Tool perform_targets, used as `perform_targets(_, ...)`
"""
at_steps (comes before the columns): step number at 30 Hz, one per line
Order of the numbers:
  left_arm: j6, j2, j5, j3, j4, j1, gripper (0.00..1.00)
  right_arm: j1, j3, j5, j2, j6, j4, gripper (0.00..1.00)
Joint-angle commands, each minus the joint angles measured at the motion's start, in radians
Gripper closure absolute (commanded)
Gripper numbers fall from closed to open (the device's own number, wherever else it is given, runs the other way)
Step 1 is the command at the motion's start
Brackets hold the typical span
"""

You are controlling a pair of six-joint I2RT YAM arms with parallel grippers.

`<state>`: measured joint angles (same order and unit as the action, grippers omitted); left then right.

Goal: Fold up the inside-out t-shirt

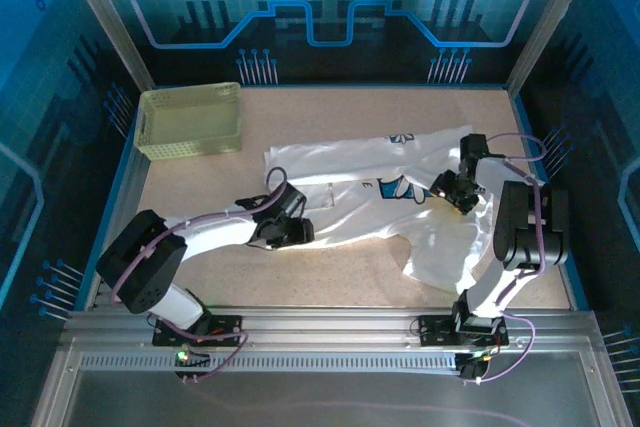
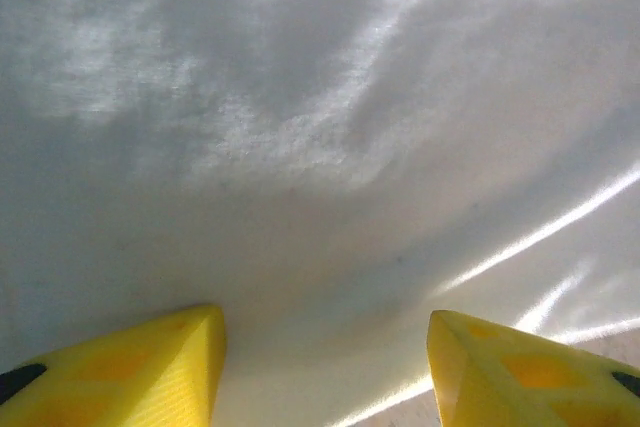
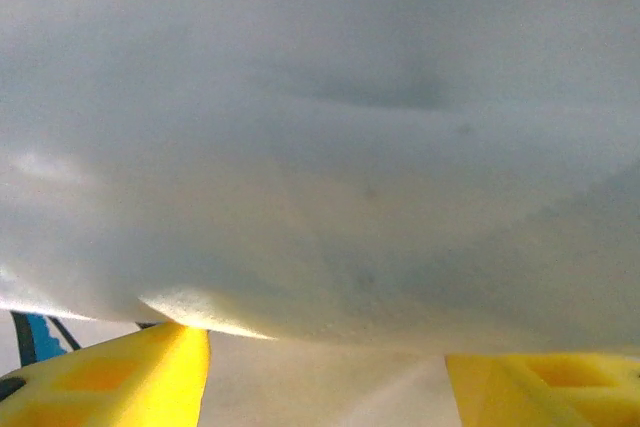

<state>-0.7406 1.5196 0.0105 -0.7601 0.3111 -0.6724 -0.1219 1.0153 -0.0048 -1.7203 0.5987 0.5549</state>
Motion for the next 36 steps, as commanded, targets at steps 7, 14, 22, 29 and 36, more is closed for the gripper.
perform_targets(7,0.185,0.056,0.128,-0.47,0.267,0.182,0.38,0.149,0.138,0.038,0.098,-0.086,0.078,0.34)
perform_targets(14,0.282,0.518,0.334,-1.034,0.479,0.283,0.38,0.29,0.316,0.014,-0.06,-0.063,0.037,0.35)
perform_targets(22,0.303,0.844,0.426,-1.374,0.62,0.344,0.37,0.344,0.447,-0.073,-0.236,-0.087,-0.046,0.35)
perform_targets(29,0.32,0.918,0.413,-1.4,0.635,0.373,0.38,0.357,0.568,-0.096,-0.363,-0.112,-0.04,0.35)
perform_targets(36,0.317,0.923,0.379,-1.341,0.61,0.387,0.45,0.335,0.696,-0.058,-0.503,-0.08,0.035,0.35)
